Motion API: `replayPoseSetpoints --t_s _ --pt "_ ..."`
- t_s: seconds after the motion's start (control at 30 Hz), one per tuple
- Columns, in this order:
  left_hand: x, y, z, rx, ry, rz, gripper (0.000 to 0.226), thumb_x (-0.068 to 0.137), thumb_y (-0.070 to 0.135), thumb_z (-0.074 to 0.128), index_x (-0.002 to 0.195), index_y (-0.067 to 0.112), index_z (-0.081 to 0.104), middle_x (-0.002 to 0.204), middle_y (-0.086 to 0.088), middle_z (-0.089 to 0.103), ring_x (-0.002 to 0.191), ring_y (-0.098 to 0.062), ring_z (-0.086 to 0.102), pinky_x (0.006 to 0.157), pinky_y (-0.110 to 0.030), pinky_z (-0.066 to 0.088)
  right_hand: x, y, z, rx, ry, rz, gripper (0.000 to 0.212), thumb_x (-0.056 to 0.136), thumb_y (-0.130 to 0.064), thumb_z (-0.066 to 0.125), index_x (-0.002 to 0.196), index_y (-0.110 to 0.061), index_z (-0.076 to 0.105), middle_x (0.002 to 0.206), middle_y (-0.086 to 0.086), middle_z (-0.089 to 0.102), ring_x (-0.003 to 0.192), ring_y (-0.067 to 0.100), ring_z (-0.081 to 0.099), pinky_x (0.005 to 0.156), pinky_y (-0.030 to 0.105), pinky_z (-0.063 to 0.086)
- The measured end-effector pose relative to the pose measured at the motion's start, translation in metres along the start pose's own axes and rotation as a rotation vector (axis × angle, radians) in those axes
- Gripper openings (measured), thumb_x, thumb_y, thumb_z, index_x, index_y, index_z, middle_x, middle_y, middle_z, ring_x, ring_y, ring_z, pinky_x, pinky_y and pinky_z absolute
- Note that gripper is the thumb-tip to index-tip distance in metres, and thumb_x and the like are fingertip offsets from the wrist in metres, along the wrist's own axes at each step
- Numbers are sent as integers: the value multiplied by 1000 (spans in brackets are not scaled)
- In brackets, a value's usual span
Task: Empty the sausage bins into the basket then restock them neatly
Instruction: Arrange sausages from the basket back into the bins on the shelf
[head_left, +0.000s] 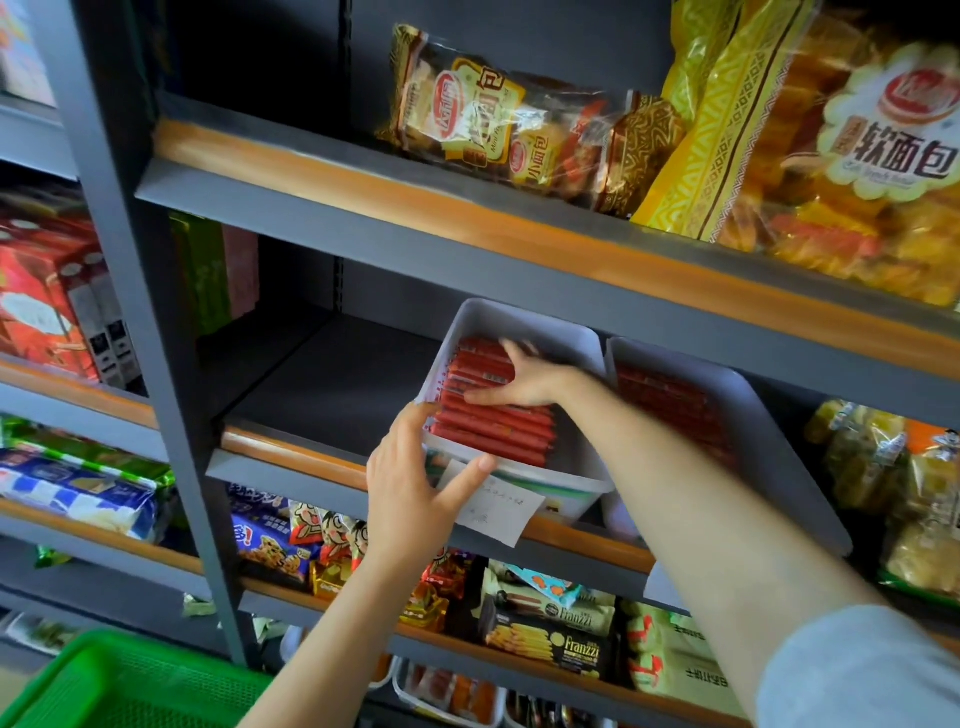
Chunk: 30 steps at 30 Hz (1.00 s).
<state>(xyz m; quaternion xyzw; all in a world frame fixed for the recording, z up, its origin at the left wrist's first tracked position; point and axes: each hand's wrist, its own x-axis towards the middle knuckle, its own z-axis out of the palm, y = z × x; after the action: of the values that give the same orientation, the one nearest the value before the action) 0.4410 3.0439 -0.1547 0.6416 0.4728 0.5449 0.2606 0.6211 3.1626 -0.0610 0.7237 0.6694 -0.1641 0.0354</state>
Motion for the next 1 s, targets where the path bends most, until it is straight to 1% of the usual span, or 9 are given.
replayPoseSetpoints --t_s 0.13,0.27,0.4,0.5,0.57,0.67,0.73,0.87,1.0 --pt "0 -2 1 1 -5 0 63 78 72 60 130 47 35 116 16 50 104 9 38 94 -44 42 11 0 12 -126 -50 27 125 64 -95 42 155 -28 -12 163 -1 -17 150 23 -13 122 49 -1" --pt "0 0 2 7 12 14 64 78 73 58 130 43 36 123 12 51 102 1 40 96 -43 41 13 5 12 -131 -37 14 119 68 -93 39 155 -30 -12 163 -1 -16 151 23 -13 121 50 0" --pt "0 2 1 11 9 44 59 80 70 60 127 54 28 119 30 42 111 18 33 96 -38 38 11 4 17 -151 -8 22 112 72 -91 37 155 -32 -11 164 -2 -16 151 23 -13 120 53 1" --pt "-1 1 -1 -1 0 23 61 79 69 61 130 48 33 122 21 45 103 9 37 98 -43 40 5 1 14 -161 31 -32 110 72 -91 35 153 -36 -13 163 -2 -18 151 24 -12 120 54 1" --pt "-1 2 -2 3 -11 24 64 78 69 60 132 44 35 124 15 47 103 2 36 99 -45 41 -4 -4 12 -136 30 -127 111 70 -92 38 153 -39 -13 163 -4 -18 151 23 -9 121 49 3" --pt "-1 2 -2 4 -15 31 64 79 68 60 132 44 34 125 16 46 102 10 35 99 -43 39 -14 -6 16 -217 -18 -198 128 52 -101 39 151 -42 -17 162 -8 -21 150 21 -12 120 48 -1" --pt "-1 2 -2 11 -12 34 63 79 68 59 132 44 35 122 19 45 103 15 33 99 -42 39 -13 -2 21 -284 -2 -184 130 48 -101 40 149 -45 -19 161 -9 -23 150 21 -14 120 51 -4" --pt "-1 3 -2 19 -16 28 62 80 70 59 131 45 34 119 22 44 99 11 34 98 -43 40 -11 -4 21 -315 61 -208 130 52 -96 46 151 -41 -17 161 -6 -23 150 21 -16 119 54 -6" --pt "-1 1 -1 23 -22 -1 68 78 72 56 134 40 35 127 15 46 108 0 36 101 -46 40 -21 -4 20 -274 -38 -172 128 62 -83 62 149 -41 -22 160 -3 -28 150 27 -13 120 55 1"
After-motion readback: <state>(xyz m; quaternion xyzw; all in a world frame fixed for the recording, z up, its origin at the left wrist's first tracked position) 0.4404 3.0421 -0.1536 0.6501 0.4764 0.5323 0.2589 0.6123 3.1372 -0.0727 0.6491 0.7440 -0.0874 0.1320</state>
